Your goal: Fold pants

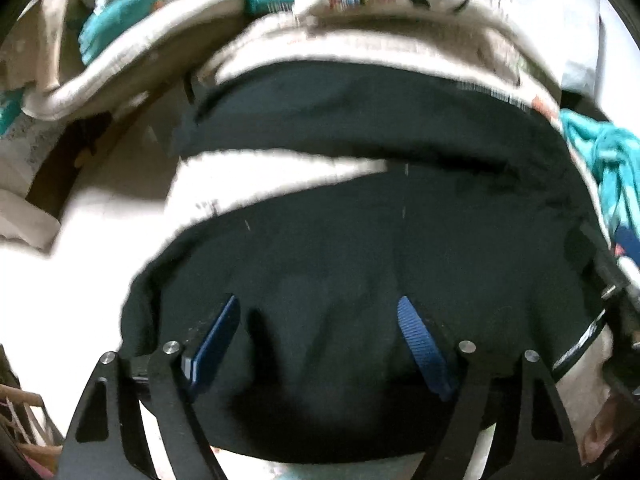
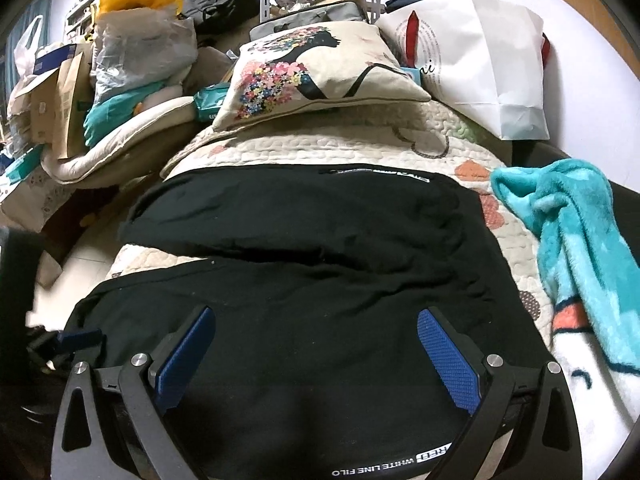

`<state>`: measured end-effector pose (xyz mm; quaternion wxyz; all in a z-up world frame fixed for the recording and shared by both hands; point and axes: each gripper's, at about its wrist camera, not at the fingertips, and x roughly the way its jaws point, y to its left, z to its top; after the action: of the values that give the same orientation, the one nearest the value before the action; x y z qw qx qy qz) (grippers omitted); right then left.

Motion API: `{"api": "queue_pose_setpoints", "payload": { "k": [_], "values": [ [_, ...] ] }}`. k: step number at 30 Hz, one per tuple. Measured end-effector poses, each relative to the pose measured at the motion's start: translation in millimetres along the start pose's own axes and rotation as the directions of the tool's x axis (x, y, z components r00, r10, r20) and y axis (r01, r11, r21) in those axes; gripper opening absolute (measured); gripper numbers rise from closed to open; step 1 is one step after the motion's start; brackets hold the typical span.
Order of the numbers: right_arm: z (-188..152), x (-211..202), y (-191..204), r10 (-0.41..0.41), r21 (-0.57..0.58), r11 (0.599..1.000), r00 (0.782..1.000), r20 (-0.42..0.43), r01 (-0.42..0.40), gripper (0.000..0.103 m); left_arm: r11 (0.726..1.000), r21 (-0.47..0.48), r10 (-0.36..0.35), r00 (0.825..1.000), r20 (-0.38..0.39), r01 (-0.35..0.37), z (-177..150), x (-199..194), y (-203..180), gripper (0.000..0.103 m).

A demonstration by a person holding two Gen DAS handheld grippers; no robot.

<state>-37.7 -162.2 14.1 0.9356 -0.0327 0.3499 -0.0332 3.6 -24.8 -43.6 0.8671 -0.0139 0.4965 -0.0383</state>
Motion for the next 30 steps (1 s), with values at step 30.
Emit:
{"api": "queue_pose_setpoints", "payload": {
  "k": [30],
  "values": [
    [147.6, 83.3, -34.9, 0.134, -0.225, 0.959, 0.976, -0.173, -0.171, 0.100, 0.998, 0.070, -0.021, 0.971, 0.239, 0.004, 170.8, -14.2, 130.8, 0.080]
  ]
}}
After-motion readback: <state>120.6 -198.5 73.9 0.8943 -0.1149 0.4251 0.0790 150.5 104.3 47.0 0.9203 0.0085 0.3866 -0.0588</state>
